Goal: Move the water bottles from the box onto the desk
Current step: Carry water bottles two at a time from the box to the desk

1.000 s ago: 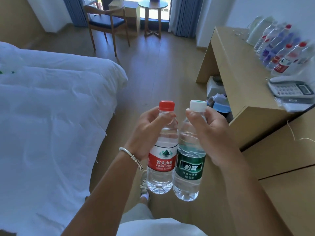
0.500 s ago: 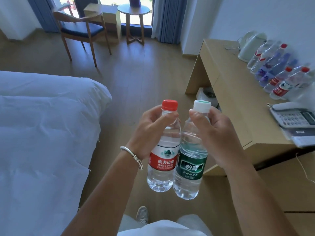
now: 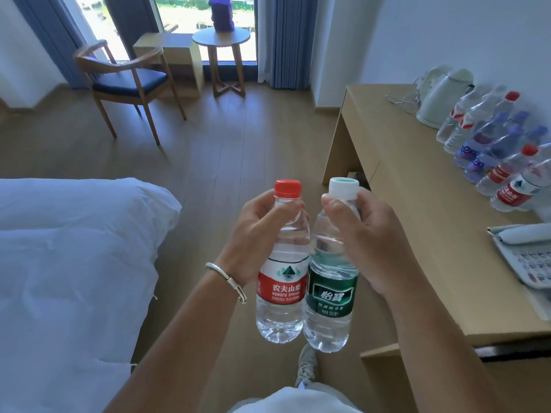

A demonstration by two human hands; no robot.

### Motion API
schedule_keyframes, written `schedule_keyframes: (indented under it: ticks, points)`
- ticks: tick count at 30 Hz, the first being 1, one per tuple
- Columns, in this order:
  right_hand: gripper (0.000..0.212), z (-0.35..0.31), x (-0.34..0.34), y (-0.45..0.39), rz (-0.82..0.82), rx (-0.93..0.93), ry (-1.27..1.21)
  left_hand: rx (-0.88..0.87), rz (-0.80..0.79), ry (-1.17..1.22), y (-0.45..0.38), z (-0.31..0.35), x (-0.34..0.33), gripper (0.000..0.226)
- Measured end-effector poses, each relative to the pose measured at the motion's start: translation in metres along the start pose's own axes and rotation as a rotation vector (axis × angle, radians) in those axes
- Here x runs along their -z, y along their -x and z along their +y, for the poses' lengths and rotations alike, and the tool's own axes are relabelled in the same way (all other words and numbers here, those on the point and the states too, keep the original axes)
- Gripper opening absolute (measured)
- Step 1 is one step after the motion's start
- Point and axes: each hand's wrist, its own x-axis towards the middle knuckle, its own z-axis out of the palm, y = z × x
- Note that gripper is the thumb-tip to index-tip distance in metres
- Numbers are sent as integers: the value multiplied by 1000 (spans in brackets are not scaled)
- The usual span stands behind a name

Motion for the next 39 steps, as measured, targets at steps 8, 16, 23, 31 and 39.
schedule_keyframes:
  ticks: [8, 16, 23, 31, 39]
  points:
    - [21, 23, 54, -107, 12, -20, -30, 4, 15, -9, -114, 2, -47, 21]
    - [21, 48, 77, -182, 75, -67, -60, 17, -68, -48, -204, -6, -66, 14]
    - [23, 64, 79, -266, 207, -97, 12, 33, -246, -35, -315, -18, -60, 5]
    - [14, 65, 90, -351, 441, -170, 54, 52, -471, -66, -451, -19, -70, 24]
    - [17, 86, 123, -368, 693, -239, 113, 135, -724, -72, -516, -39, -130, 15]
